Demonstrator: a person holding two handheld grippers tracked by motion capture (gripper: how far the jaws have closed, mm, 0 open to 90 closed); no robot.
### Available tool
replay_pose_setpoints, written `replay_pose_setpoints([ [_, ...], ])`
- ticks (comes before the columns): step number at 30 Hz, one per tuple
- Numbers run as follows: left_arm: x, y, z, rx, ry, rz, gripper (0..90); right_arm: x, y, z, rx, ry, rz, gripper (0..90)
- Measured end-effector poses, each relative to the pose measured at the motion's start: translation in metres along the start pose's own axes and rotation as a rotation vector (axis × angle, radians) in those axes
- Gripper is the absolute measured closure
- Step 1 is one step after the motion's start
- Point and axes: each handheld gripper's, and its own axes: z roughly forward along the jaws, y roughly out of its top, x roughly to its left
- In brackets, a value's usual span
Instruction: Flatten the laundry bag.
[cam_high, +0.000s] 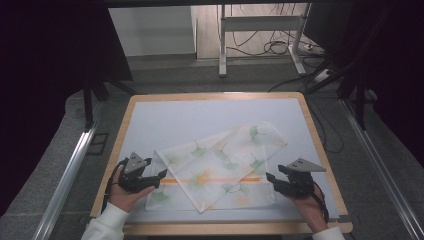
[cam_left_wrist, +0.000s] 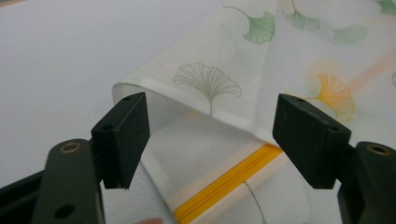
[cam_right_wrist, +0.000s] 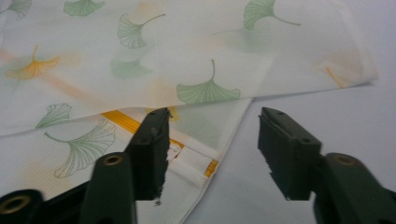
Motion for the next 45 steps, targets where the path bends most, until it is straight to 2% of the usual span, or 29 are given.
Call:
replay_pose_setpoints([
  [2,-0.001,0.001,-0.001,0.002,0.006,0.013,29.0,-0.001,0.001,0.0,-0.005,-0.006,0.003,52.2],
  [3,-0.001,0.001,-0.001,0.002,0.006,0.013,29.3,-0.001,0.001,0.0,-0.005,-0.006,0.003,52.2],
  [8,-0.004,0.003,-0.001,-0.001,-0.014,0.028,29.3,-0.003,0.002,0.002,0.004,0.05,-0.005,78.9],
  [14,-0.01,0.005,0.001,0.008,-0.029,0.05,28.4,0.002,0.003,0.003,0.014,0.078,-0.036,88.1],
  [19,-0.015,0.006,0.0,0.005,-0.04,0.059,28.0,0.005,0.001,0.006,0.037,0.082,-0.056,89.1],
  [27,-0.019,0.008,0.005,0.022,-0.058,0.082,27.0,0.013,0.0,0.009,0.055,0.124,-0.067,89.1],
  [31,-0.022,0.008,0.004,0.018,-0.062,0.081,27.0,0.018,0.0,0.013,0.067,0.137,-0.073,89.1],
  [33,-0.027,0.01,0.005,0.021,-0.073,0.09,27.0,0.024,-0.001,0.016,0.083,0.155,-0.091,89.2],
  [39,-0.04,0.014,0.008,0.025,-0.101,0.117,27.1,0.032,-0.002,0.022,0.11,0.188,-0.103,89.2],
  [45,-0.049,0.017,0.012,0.028,-0.127,0.131,27.4,0.038,-0.002,0.024,0.128,0.204,-0.115,89.2],
])
